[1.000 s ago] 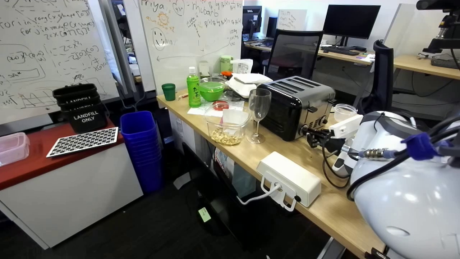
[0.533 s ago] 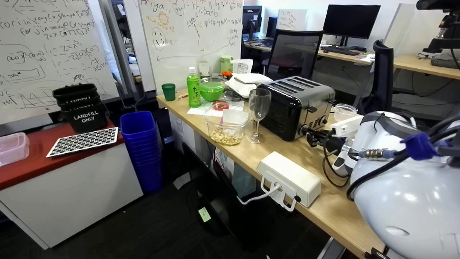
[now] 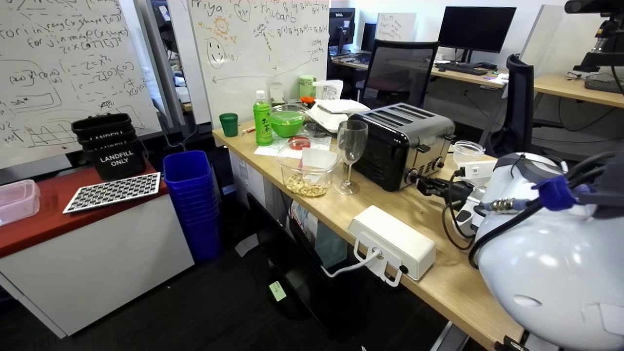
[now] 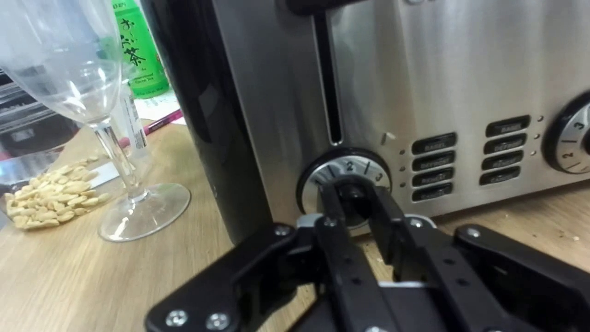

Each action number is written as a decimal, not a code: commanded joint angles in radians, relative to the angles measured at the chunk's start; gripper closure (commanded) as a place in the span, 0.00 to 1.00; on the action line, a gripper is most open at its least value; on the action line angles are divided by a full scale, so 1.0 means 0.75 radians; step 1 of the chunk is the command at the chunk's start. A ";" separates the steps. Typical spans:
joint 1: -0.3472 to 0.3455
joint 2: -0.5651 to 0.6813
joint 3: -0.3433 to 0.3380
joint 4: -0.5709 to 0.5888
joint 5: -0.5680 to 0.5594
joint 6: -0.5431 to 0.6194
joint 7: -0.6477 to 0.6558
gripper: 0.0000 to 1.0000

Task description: Twist the left knob of the toaster

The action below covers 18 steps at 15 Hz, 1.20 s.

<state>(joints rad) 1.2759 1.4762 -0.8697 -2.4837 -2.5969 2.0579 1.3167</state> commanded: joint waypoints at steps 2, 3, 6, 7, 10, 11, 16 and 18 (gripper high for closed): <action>-0.027 0.000 0.025 -0.027 -0.006 -0.107 0.199 0.94; -0.024 0.001 0.030 -0.033 -0.006 -0.116 0.250 0.94; -0.021 0.002 0.037 -0.048 -0.006 -0.148 0.387 0.94; -0.023 0.003 0.038 -0.051 -0.006 -0.158 0.428 0.94; -0.030 0.004 0.041 -0.062 -0.005 -0.197 0.563 0.94; -0.031 0.005 0.043 -0.067 -0.003 -0.211 0.603 0.94; -0.027 0.009 0.047 -0.095 -0.001 -0.267 0.783 0.94; -0.023 0.011 0.045 -0.106 -0.002 -0.288 0.834 0.94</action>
<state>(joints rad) 1.2432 1.4848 -0.8363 -2.5208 -2.5980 1.9141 1.8728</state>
